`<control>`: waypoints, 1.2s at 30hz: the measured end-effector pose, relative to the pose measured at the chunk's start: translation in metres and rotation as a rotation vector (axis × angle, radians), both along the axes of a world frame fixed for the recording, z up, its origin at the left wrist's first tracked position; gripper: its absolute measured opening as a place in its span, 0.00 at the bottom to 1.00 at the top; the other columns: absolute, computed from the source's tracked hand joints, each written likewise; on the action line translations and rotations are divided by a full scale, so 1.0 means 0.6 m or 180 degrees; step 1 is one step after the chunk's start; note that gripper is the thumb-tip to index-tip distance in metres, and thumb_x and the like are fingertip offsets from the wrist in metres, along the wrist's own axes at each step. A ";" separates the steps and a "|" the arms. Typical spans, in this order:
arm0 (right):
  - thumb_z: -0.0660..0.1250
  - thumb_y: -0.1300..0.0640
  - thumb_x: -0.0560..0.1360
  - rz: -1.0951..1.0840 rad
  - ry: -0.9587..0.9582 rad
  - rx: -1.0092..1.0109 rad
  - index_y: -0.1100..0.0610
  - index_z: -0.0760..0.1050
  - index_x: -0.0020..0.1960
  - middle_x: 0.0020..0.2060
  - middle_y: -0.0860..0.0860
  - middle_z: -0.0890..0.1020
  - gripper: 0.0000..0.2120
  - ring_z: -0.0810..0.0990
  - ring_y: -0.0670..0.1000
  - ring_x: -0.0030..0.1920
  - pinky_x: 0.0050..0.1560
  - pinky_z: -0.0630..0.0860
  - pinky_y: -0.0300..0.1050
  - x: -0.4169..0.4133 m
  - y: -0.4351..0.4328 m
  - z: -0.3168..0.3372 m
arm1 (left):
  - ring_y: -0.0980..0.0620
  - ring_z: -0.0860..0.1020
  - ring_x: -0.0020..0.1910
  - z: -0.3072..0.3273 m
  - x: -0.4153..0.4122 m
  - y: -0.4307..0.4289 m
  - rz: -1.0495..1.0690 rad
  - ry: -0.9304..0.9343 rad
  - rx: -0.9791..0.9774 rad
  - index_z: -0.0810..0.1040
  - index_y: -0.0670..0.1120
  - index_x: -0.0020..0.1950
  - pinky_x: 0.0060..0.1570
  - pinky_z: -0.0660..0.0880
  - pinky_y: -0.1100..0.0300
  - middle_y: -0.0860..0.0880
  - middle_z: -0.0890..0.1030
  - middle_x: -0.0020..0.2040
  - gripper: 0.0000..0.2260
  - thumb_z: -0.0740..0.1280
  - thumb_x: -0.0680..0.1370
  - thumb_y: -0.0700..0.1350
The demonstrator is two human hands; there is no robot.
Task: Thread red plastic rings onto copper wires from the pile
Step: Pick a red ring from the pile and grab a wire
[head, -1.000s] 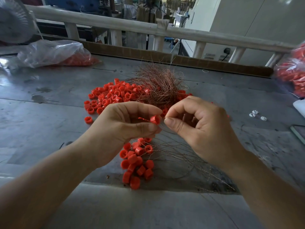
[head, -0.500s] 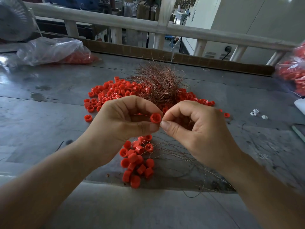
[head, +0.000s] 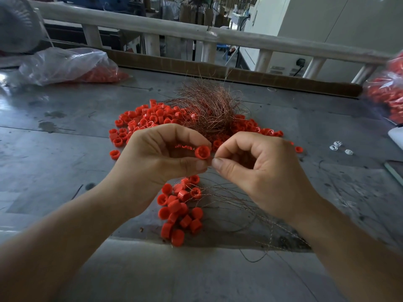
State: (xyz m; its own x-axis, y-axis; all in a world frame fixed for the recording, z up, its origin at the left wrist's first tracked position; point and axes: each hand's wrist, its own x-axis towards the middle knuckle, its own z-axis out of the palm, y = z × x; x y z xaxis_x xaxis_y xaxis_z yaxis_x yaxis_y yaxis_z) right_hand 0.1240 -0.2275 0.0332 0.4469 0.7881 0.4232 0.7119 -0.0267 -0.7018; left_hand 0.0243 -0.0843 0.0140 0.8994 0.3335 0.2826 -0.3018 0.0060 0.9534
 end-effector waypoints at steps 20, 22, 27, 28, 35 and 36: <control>0.68 0.58 0.67 -0.0100 -0.0057 0.0099 0.52 0.76 0.34 0.25 0.43 0.75 0.04 0.73 0.41 0.28 0.27 0.66 0.29 0.003 -0.001 0.005 | 0.49 0.84 0.40 0.008 -0.002 -0.001 -0.0241 0.0126 -0.0548 0.85 0.45 0.41 0.37 0.79 0.64 0.44 0.85 0.39 0.12 0.70 0.60 0.40; 0.69 0.58 0.67 -0.0105 -0.0058 0.0098 0.52 0.76 0.34 0.26 0.43 0.75 0.04 0.73 0.41 0.28 0.27 0.67 0.29 0.003 -0.002 0.005 | 0.48 0.84 0.41 0.008 -0.002 0.001 -0.0261 0.0123 -0.0536 0.85 0.45 0.41 0.38 0.79 0.63 0.44 0.85 0.40 0.11 0.70 0.60 0.40; 0.70 0.61 0.68 -0.0106 -0.0106 0.0086 0.53 0.77 0.34 0.25 0.43 0.74 0.06 0.73 0.41 0.28 0.28 0.66 0.29 0.003 -0.003 0.004 | 0.49 0.84 0.40 0.007 -0.003 -0.001 -0.0252 0.0123 -0.0519 0.85 0.46 0.40 0.37 0.79 0.64 0.45 0.85 0.39 0.11 0.70 0.60 0.40; 0.70 0.61 0.68 -0.0106 -0.0122 0.0086 0.53 0.77 0.34 0.25 0.43 0.74 0.07 0.73 0.40 0.28 0.28 0.66 0.28 0.003 -0.003 0.005 | 0.49 0.84 0.40 0.007 -0.002 -0.001 -0.0250 0.0126 -0.0518 0.85 0.46 0.40 0.37 0.79 0.64 0.45 0.85 0.39 0.11 0.70 0.60 0.40; 0.71 0.63 0.69 -0.0101 -0.0227 0.0040 0.53 0.77 0.35 0.27 0.41 0.75 0.07 0.74 0.40 0.30 0.30 0.67 0.28 0.004 -0.002 0.005 | 0.48 0.84 0.40 0.007 -0.003 0.002 -0.0258 0.0152 -0.0490 0.85 0.46 0.39 0.37 0.79 0.63 0.44 0.85 0.39 0.10 0.71 0.59 0.40; 0.71 0.63 0.69 -0.0095 -0.0228 0.0028 0.53 0.78 0.36 0.28 0.41 0.75 0.07 0.74 0.40 0.31 0.30 0.67 0.28 0.004 -0.002 0.006 | 0.48 0.84 0.40 0.008 -0.003 0.002 -0.0278 0.0152 -0.0491 0.85 0.46 0.39 0.37 0.79 0.63 0.44 0.85 0.39 0.10 0.71 0.59 0.40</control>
